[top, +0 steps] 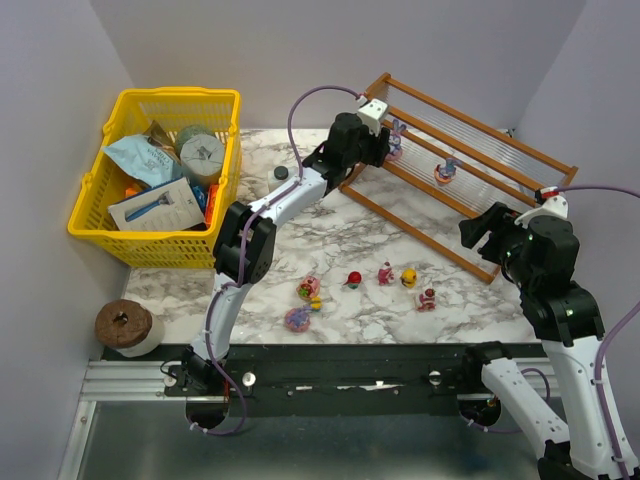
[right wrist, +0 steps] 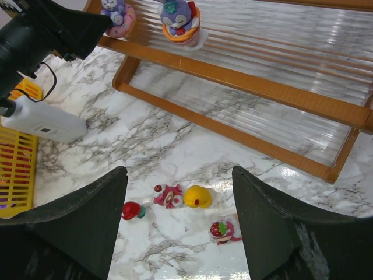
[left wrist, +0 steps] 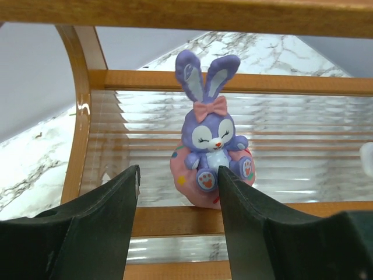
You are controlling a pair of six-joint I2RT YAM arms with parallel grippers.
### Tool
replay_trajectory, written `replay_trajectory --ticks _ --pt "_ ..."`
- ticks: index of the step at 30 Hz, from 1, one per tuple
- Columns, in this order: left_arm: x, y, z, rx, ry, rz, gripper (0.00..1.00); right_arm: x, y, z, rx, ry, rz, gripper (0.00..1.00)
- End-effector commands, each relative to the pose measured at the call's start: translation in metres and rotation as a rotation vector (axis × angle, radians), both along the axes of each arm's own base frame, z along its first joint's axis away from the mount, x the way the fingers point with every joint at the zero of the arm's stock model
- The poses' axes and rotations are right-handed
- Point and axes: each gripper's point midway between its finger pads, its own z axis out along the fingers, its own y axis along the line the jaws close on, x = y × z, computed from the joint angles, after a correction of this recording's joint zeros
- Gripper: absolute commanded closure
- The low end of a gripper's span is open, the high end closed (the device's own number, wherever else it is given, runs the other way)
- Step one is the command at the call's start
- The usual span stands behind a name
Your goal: Place and organize the plastic toys onto the shelf
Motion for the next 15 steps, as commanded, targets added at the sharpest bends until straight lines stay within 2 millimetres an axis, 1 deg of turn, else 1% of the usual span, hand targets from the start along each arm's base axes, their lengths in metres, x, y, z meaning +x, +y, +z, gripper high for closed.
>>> replay_trajectory --ticks 1,3,7,9,10,11,12,13,14,15 --pt "0.009 0.019 0.019 0.023 -0.041 0.078 0.37 -0.001 0.001 -0.005 0.001 0.011 0.001 0.20" --pt "0.011 0.022 0.022 0.021 -0.046 0.086 0.37 -0.001 0.001 -0.006 0.003 0.012 0.004 0.20" --pt "0.009 0.021 0.029 0.001 -0.056 0.075 0.37 0.000 0.002 -0.007 0.004 0.016 0.005 0.20" --pt "0.006 0.019 0.030 -0.008 -0.054 0.060 0.37 0.000 0.002 -0.006 0.003 0.014 0.004 0.20" --pt "0.005 0.019 0.037 -0.021 -0.065 0.055 0.37 0.000 0.001 -0.005 0.004 0.010 0.004 0.20" --pt "0.003 0.019 0.034 -0.021 -0.059 0.052 0.37 0.000 0.002 -0.005 0.003 0.011 0.004 0.20" --pt "0.001 0.018 0.036 -0.029 -0.058 0.041 0.36 0.000 0.001 -0.005 0.003 0.009 0.004 0.20" --pt "-0.002 0.017 0.044 -0.043 -0.071 0.034 0.36 -0.001 0.002 -0.005 0.004 0.011 0.005 0.20" --pt "-0.004 0.017 0.041 -0.041 -0.065 0.029 0.35 -0.001 0.001 -0.005 0.005 0.008 0.002 0.20" --pt "-0.007 0.017 0.045 -0.050 -0.067 0.023 0.34 -0.001 0.002 -0.004 0.006 0.008 0.003 0.20"
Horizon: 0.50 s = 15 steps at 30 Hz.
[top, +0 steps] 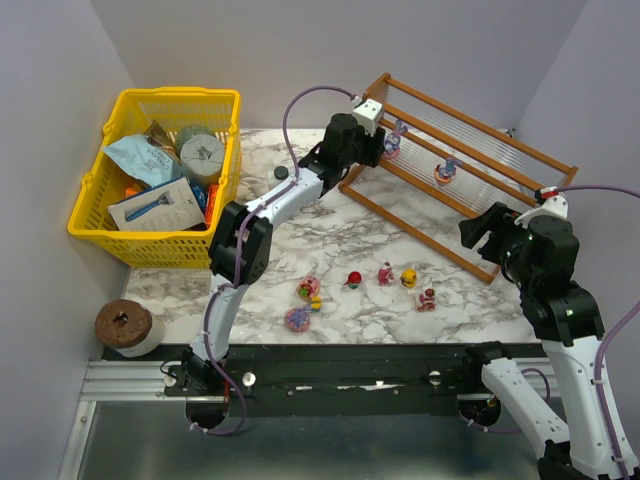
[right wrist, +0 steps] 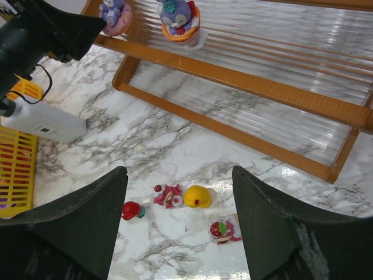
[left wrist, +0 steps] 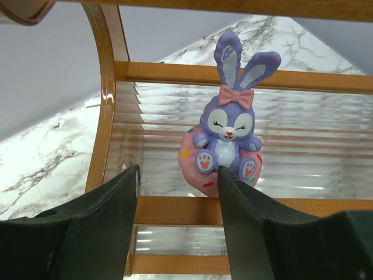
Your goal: Place and organize the plastic toys onto the shelf
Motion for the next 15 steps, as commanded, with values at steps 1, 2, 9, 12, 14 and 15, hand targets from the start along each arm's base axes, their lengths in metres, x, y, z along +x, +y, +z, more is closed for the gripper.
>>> replay_trajectory --ticks 1,2,9,12,14,15 --pt "-0.013 0.005 0.056 -0.080 -0.080 -0.028 0.33 -0.001 0.002 -0.005 0.007 0.008 0.004 0.20" --pt "-0.016 0.005 0.054 -0.080 -0.074 -0.036 0.32 -0.001 0.002 -0.004 0.008 0.007 0.005 0.20" --pt "-0.040 0.014 0.091 -0.142 -0.119 -0.063 0.25 0.000 0.004 0.003 0.002 -0.004 0.023 0.20" --pt "-0.055 0.022 0.109 -0.174 -0.133 -0.063 0.14 0.000 0.016 0.026 0.000 -0.052 0.106 0.19" --pt "-0.065 0.033 0.120 -0.181 -0.134 -0.041 0.03 0.002 0.038 0.037 0.027 -0.102 0.232 0.19" --pt "-0.067 0.039 0.122 -0.183 -0.125 -0.014 0.01 0.004 0.045 0.035 0.033 -0.106 0.274 0.19"
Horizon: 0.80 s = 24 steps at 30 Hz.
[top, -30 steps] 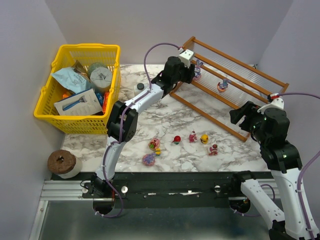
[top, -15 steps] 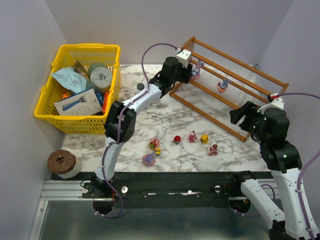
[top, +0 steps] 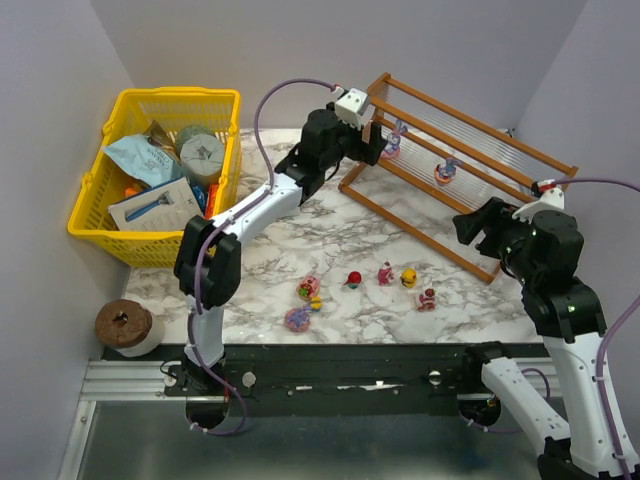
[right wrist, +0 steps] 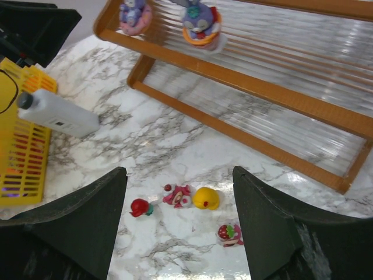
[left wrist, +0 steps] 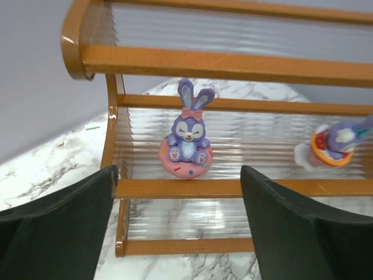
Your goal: Place and organize the plastic toys onto the shelf
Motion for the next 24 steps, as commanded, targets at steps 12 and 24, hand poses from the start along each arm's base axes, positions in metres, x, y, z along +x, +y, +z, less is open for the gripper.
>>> replay_trajectory --ticks 12,24 --pt "-0.085 0.123 0.090 0.011 0.005 0.294 0.01 -0.010 0.177 -0.031 0.008 -0.059 0.792 0.18" --pt "-0.155 0.197 0.105 0.023 0.063 0.379 0.01 -0.080 0.306 -0.114 -0.198 -0.252 1.499 0.19"
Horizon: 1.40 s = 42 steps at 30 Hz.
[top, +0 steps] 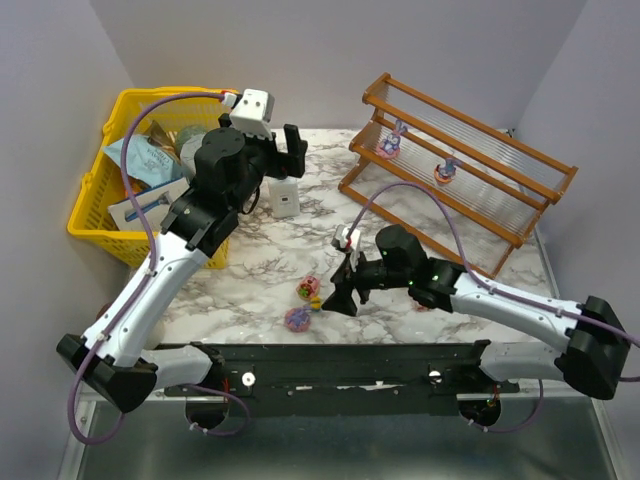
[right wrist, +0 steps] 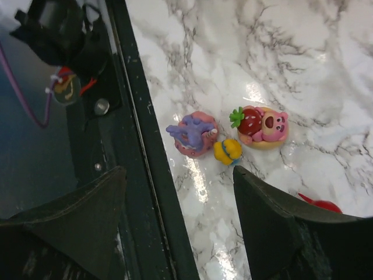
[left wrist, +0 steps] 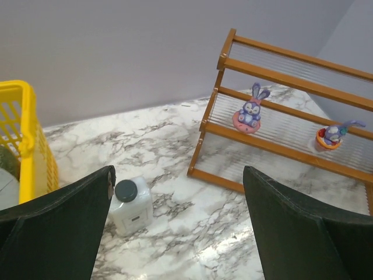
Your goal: Place and organize the plastic toys onto the shelf
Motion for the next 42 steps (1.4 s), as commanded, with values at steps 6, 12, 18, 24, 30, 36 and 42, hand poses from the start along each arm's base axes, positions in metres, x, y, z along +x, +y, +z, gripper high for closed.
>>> replay_trajectory --ticks 6,12,18,24,30,36,42 --pt "-0.025 0.032 -0.021 0.027 0.101 0.031 0.01 0.003 0.048 -0.025 -0.011 -0.189 0.259 0.20" --pt "-0.023 0.040 -0.018 0.016 0.102 0.027 0.01 -0.004 0.072 -0.049 -0.061 -0.227 0.327 0.23" --pt "-0.022 0.044 -0.020 -0.005 0.100 0.005 0.01 -0.005 0.079 -0.072 -0.111 -0.231 0.347 0.27" --pt "-0.023 0.046 -0.019 -0.020 0.085 -0.013 0.01 -0.006 0.075 -0.083 -0.164 -0.211 0.329 0.44" --pt "-0.021 0.045 -0.023 -0.029 0.096 -0.026 0.01 -0.003 0.076 -0.088 -0.186 -0.215 0.302 0.65" --pt "-0.021 0.047 -0.026 -0.024 0.098 -0.025 0.01 -0.005 0.083 -0.092 -0.201 -0.195 0.296 0.86" --pt "-0.021 0.049 -0.026 -0.024 0.096 -0.014 0.01 -0.005 0.086 -0.084 -0.205 -0.199 0.292 0.99"
